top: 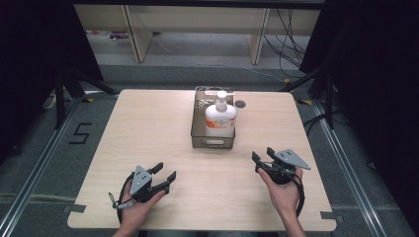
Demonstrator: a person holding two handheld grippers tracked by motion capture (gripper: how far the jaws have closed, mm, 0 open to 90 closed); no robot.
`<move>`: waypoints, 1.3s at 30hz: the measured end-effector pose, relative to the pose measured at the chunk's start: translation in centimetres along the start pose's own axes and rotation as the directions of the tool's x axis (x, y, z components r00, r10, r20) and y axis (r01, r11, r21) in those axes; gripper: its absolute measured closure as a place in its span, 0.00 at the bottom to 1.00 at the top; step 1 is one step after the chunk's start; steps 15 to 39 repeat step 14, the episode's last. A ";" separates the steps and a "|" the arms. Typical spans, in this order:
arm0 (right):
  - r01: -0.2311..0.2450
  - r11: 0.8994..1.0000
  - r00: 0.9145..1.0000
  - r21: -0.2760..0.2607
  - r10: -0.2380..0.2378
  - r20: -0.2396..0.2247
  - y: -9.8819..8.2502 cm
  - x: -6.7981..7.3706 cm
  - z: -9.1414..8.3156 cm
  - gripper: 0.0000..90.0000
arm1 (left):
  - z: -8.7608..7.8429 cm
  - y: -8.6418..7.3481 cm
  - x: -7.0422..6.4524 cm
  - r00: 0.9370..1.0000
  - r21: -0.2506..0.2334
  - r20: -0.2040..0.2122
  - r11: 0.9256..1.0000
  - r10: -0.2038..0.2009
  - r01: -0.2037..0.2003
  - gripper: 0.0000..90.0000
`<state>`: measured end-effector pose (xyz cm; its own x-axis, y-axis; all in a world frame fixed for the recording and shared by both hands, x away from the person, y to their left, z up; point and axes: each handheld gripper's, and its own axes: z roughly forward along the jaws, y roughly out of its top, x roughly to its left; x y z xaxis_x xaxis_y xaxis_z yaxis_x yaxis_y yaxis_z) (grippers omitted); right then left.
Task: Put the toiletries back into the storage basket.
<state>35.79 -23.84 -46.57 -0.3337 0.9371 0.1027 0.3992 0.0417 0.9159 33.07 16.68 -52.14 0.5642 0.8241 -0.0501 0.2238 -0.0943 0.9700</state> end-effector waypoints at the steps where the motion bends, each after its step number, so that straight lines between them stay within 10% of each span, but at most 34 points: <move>1: 0.019 1.000 1.000 -0.004 -0.019 0.003 -0.4 -0.2 0.1 0.45 | 0.0 0.0 0.0 1.000 -0.001 0.000 1.000 -0.001 0.001 0.43; 11: 0.025 0.999 1.000 -0.027 -0.025 -0.006 -3.1 0.1 -0.4 0.49 | 0.0 0.0 -0.1 1.000 -0.002 0.011 1.000 0.012 -0.012 0.43; 39: 0.033 0.999 0.999 -0.024 -0.033 0.001 -3.2 0.1 -0.4 0.49 | 0.0 0.0 -0.1 1.000 0.000 0.011 1.000 0.015 -0.015 0.43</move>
